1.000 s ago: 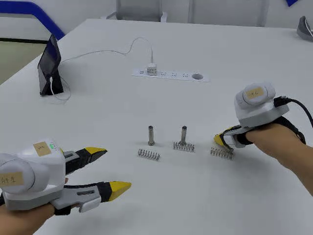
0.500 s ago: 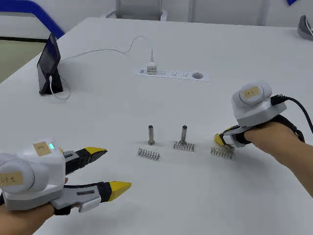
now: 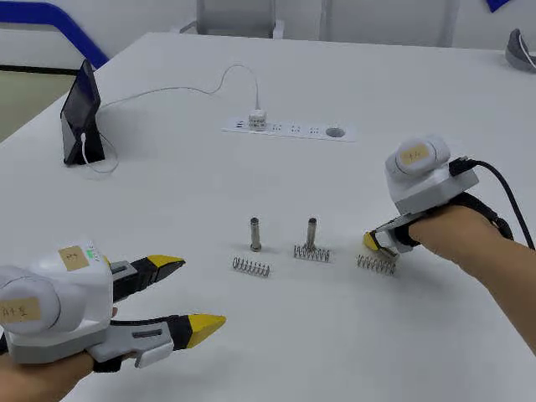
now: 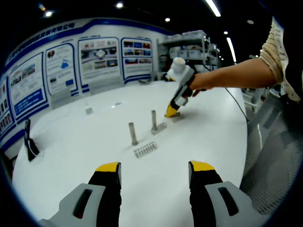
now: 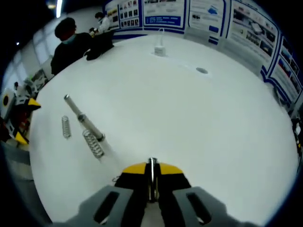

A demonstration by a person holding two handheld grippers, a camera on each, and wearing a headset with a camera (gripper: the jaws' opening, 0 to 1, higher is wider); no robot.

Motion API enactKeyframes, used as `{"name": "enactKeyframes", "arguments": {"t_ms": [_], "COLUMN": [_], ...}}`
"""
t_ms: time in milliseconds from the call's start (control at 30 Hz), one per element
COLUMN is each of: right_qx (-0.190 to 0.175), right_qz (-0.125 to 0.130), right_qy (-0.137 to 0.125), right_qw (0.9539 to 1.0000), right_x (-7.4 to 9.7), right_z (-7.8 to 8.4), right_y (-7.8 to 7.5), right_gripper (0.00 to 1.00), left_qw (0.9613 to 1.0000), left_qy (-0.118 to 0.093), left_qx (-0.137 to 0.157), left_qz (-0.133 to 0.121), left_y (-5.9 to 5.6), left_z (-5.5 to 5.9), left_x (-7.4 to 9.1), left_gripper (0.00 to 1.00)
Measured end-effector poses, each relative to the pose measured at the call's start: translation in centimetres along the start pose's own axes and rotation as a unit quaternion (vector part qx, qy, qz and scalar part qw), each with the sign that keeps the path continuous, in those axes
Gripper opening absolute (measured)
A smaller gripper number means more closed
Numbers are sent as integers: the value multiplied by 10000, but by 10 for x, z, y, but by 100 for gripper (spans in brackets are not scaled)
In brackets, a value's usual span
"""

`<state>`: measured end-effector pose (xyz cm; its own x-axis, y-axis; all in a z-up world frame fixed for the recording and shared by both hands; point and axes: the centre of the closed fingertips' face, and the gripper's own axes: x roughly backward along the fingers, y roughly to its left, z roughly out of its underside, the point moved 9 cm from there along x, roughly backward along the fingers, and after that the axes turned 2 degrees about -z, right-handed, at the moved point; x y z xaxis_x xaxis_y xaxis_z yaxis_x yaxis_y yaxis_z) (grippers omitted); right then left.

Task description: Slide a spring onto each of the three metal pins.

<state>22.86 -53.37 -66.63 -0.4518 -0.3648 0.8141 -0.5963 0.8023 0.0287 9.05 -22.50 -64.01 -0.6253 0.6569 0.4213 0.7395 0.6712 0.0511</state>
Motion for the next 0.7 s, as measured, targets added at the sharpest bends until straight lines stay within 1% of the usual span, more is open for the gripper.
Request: {"name": "enactKeyframes", "arguments": {"t_ms": [67, 133, 233, 300, 433, 600, 700], "right_qx": [-48, -131, -122, -151, -167, -168, -227], "right_qz": [28, 73, 73, 79, 76, 72, 73], "right_qy": [-130, -323, -449, -480, -455, -574, -680], "right_qw": [9999, 9994, 9989, 9987, 9988, 9982, 9974], "right_x": [1, 1, 1, 1, 4, 12, 19], "right_z": [3, 5, 7, 7, 10, 13, 13], "right_y": [0, 1, 0, 0, 3, 4, 2], "right_gripper": [9, 9, 9, 9, 9, 9, 9], "left_qw": [10000, 10000, 10000, 10000, 9999, 9999, 9999], "left_qy": [-8, -27, -27, -36, -91, -116, -126], "left_qx": [-4, -4, -16, -35, -48, -66, -86], "left_qz": [-7, -5, -2, -10, -43, -58, -36], "left_y": [0, -1, -2, -1, 1, 2, 1], "left_z": [0, -1, -1, -2, -5, -7, -8], "left_x": [0, 0, 1, 2, 5, 5, 5], "left_gripper": [58, 58, 58, 58, 58, 58, 58]}}
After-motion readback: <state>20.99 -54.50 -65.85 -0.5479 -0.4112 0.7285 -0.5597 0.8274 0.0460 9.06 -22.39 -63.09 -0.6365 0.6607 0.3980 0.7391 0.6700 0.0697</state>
